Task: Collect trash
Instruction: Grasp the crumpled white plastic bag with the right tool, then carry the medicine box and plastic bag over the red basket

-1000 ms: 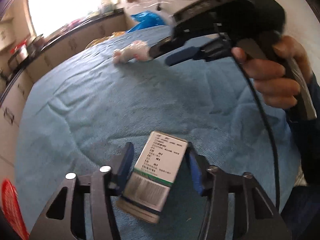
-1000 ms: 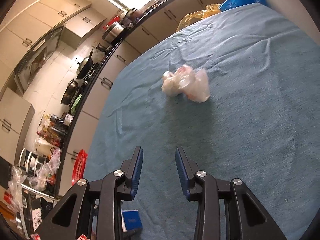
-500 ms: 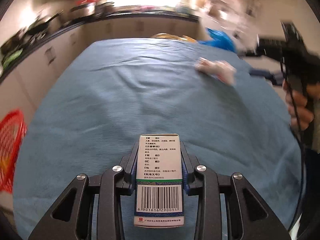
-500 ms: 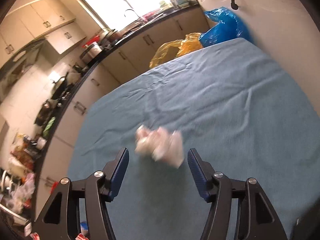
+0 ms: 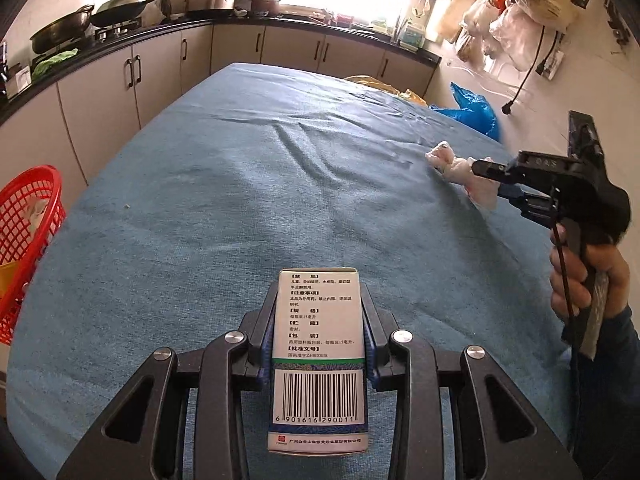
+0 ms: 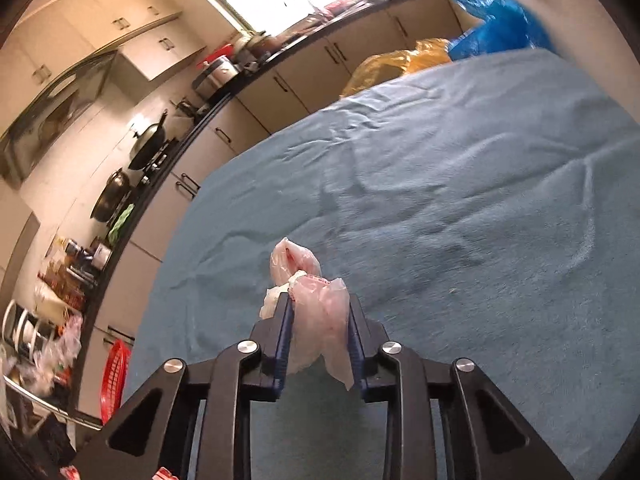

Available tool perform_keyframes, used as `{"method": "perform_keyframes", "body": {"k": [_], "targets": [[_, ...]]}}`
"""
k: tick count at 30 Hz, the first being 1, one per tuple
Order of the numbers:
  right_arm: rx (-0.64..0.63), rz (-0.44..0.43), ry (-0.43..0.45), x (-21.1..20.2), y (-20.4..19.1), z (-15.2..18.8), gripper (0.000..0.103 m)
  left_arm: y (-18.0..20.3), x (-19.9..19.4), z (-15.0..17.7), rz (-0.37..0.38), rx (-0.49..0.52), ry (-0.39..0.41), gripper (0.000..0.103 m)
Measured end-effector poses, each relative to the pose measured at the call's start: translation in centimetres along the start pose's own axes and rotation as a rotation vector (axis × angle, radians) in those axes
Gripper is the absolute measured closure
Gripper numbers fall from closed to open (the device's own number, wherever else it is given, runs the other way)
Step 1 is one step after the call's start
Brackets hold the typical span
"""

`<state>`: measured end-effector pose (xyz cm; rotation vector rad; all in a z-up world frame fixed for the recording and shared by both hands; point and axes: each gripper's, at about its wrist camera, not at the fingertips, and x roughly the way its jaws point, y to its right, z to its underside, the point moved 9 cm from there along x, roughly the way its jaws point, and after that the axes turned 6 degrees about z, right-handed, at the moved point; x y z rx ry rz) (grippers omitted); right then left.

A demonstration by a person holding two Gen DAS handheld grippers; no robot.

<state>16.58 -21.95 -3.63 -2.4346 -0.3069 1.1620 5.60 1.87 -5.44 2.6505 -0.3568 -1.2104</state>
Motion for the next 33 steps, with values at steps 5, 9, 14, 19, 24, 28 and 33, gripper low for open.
{"method": "perform_keyframes", "body": {"k": [5, 9, 14, 19, 24, 28, 33], "targets": [[-0.103, -0.008, 0.062, -2.2, -3.5, 1.3, 0.078, -0.1, -0.1, 0.2, -0.013, -0.004, 0.002, 0.07], [-0.221, -0.009, 0.105, -3.5, -7.3, 3.3, 0.078, -0.3, -0.4, 0.2, -0.056, -0.01, 0.019, 0.07], [-0.316, -0.022, 0.121, -4.1, -10.0, 5.5, 0.078, -0.8, -1.6, -0.3, -0.094, -0.006, 0.055, 0.07], [-0.363, -0.05, 0.134, -4.7, -11.6, 6.2, 0.078, -2.1, -3.1, -1.2, -0.133, -0.032, 0.089, 0.07], [-0.403, -0.06, 0.122, -4.6, -12.4, 7.5, 0.078, -2.9, -4.4, -2.0, -0.18, -0.039, 0.129, 0.07], [-0.447, -0.057, 0.124, -4.5, -13.2, 8.2, 0.078, -2.9, -4.6, -2.2, -0.2, -0.025, 0.133, 0.07], [-0.48, -0.054, 0.135, -4.5, -13.8, 8.9, 0.078, -3.0, -4.5, -2.0, -0.224, -0.013, 0.128, 0.07]]}}
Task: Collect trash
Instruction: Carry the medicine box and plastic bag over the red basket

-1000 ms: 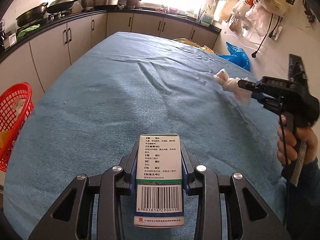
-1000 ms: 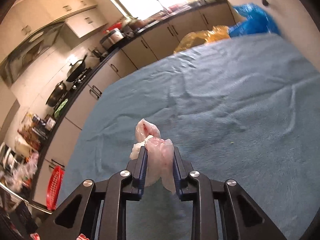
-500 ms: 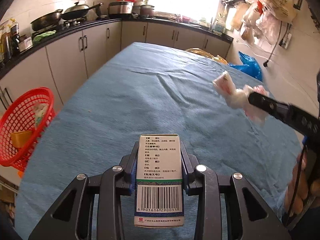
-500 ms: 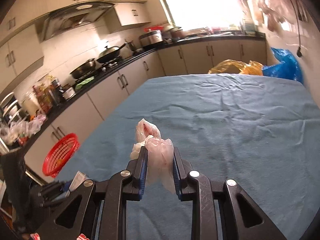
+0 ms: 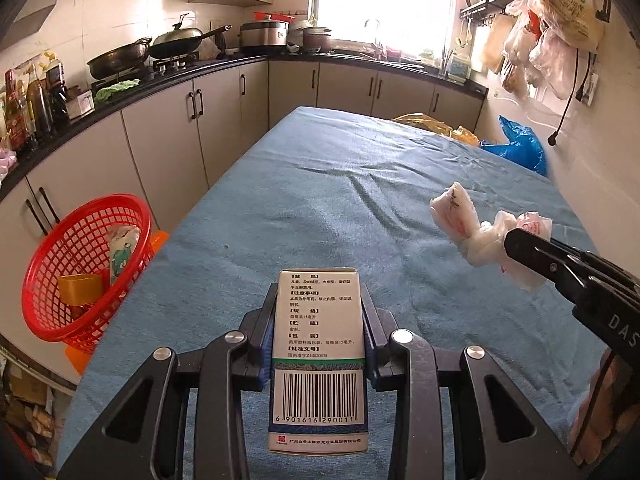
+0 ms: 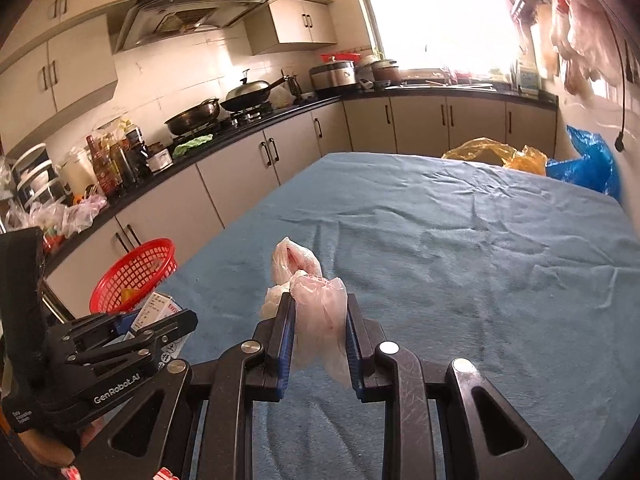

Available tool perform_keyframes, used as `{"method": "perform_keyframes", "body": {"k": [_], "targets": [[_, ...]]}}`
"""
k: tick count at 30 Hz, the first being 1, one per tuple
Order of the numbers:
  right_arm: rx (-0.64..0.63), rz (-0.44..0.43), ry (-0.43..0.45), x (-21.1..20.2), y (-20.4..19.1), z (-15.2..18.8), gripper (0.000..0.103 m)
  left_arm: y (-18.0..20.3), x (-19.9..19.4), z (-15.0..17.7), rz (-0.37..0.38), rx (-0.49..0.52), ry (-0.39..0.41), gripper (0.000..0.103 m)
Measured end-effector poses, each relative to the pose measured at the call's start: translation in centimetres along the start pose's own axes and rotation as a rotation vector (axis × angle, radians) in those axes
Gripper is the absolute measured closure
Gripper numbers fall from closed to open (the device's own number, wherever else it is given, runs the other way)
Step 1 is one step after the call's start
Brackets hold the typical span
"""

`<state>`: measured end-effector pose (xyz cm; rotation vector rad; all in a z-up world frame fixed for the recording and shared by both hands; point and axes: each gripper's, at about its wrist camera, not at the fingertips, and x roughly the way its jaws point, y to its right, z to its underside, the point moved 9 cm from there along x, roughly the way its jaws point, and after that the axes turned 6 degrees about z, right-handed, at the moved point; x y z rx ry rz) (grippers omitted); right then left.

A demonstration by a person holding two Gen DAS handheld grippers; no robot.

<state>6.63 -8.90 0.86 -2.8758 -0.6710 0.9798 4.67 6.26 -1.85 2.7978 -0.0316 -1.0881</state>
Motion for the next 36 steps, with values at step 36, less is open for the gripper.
{"method": "perform_keyframes", "body": {"k": [36], "targets": [[-0.053, -0.009, 0.036, -1.5, -2.7, 0.1, 0.078, -1.5, -2.2, -0.2, -0.07, 0.002, 0.049, 0.07]]}}
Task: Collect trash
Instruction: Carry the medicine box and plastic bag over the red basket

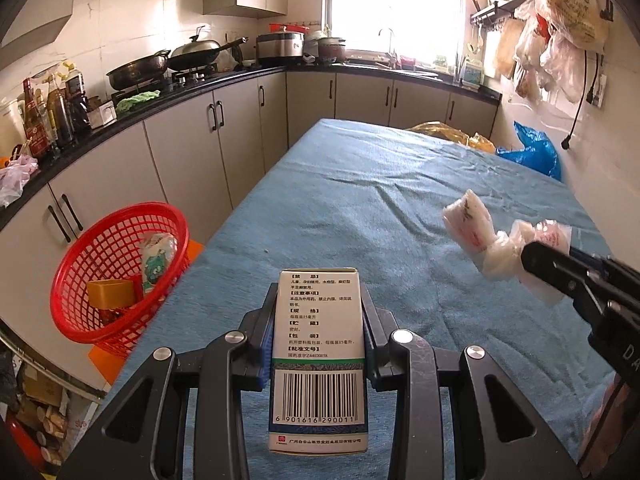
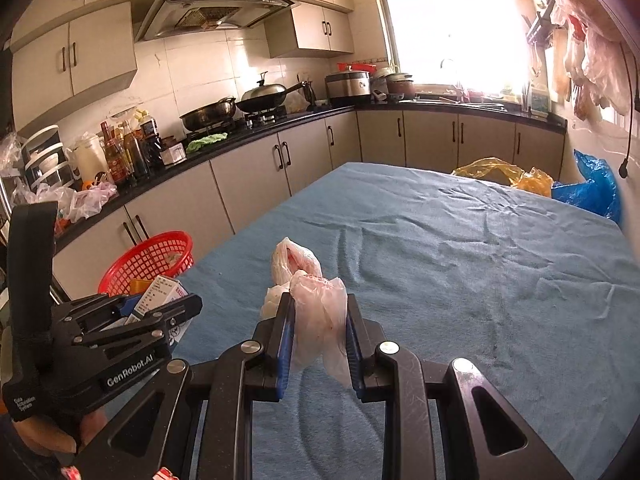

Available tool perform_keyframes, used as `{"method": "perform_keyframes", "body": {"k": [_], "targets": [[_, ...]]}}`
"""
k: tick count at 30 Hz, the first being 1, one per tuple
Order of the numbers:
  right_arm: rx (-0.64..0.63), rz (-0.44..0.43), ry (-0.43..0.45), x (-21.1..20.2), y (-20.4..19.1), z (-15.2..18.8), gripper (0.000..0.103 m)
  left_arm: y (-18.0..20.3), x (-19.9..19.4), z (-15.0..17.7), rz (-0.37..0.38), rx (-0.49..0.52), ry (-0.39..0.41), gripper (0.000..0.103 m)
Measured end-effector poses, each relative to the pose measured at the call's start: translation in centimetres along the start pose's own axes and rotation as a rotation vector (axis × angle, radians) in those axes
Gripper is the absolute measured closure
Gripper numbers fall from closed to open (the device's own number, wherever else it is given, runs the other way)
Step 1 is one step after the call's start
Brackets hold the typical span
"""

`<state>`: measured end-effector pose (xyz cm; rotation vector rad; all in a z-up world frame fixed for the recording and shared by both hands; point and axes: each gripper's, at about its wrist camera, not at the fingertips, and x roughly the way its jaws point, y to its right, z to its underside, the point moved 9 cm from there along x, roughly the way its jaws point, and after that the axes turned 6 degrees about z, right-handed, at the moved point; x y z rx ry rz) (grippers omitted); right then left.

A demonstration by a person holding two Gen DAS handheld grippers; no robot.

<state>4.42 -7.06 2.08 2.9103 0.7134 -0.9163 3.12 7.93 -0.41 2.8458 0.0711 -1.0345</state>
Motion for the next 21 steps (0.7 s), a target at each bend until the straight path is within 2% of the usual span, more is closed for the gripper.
{"method": "perform_keyframes", "body": {"k": [11, 21], "targets": [[0.033, -0.063, -0.023, 0.3, -3.2, -0.8, 0.078, -4.0, -2.8, -2.1, -0.023, -0.069, 0.068, 0.07], [0.024, -0.18, -0.022, 0.9, -9.7, -4.4, 0.078, -12.0, -6.0, -4.3, -0.074, -0.192, 0.136, 0.07]]}}
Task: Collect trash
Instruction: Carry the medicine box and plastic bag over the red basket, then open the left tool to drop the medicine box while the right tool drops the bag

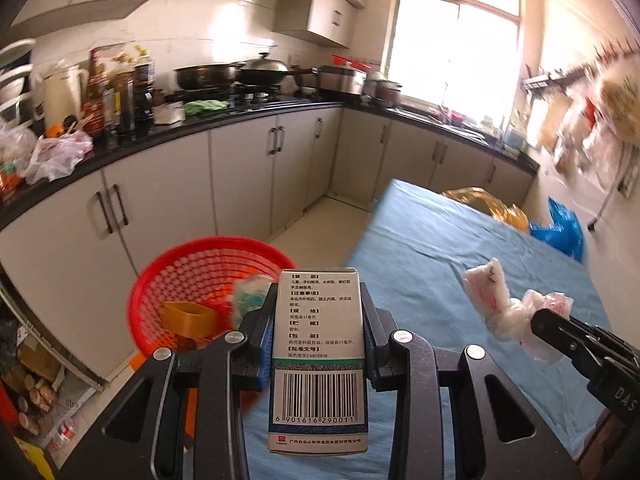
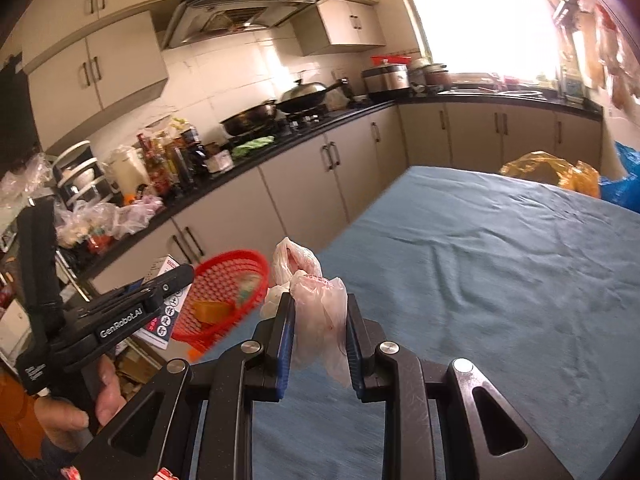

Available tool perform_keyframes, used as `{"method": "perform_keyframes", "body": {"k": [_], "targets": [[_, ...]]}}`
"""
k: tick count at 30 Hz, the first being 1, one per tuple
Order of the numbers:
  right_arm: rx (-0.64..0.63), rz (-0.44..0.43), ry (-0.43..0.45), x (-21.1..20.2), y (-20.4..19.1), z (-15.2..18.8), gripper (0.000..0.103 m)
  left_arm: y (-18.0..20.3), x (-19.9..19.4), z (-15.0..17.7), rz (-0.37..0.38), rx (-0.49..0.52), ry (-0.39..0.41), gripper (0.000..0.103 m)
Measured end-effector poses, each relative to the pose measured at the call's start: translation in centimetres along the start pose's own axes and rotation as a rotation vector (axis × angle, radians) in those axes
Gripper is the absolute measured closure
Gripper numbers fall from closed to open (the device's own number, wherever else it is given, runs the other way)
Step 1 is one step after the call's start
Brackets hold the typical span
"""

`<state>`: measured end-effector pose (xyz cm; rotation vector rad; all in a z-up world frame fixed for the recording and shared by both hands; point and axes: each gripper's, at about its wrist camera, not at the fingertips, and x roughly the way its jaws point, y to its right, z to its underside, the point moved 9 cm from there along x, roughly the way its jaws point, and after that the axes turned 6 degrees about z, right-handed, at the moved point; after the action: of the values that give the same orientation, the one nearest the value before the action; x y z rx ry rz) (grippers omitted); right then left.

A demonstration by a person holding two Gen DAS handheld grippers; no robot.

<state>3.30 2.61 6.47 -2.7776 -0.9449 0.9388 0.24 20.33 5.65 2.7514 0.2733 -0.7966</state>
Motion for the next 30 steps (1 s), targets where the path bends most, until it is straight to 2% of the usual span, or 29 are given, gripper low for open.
{"method": "perform_keyframes", "body": {"k": [6, 12, 22, 30], "targets": [[-0.033, -0.055, -0.008, 1.8, -4.5, -1.7, 0.078, -6.0, -0.1, -1.4, -0.059, -0.086, 0.017, 0.07], [-0.061, -0.093, -0.038, 4.5, -8.2, -2.5, 0.077, -9.6, 0.4, -1.7, -0.07, -0.145, 0.006, 0.07], [-0.047, -0.11, -0.116, 10.6, -10.8, -2.9, 0.077, -12.4, 2.9, -1.4, -0.069, -0.175, -0.026, 0.07], [-0.016, -0.124, -0.17, 15.1, -12.2, -2.5, 0.076, -13.2, 5.5, -0.5, -0.06, -0.179, -0.068, 0.07]]}}
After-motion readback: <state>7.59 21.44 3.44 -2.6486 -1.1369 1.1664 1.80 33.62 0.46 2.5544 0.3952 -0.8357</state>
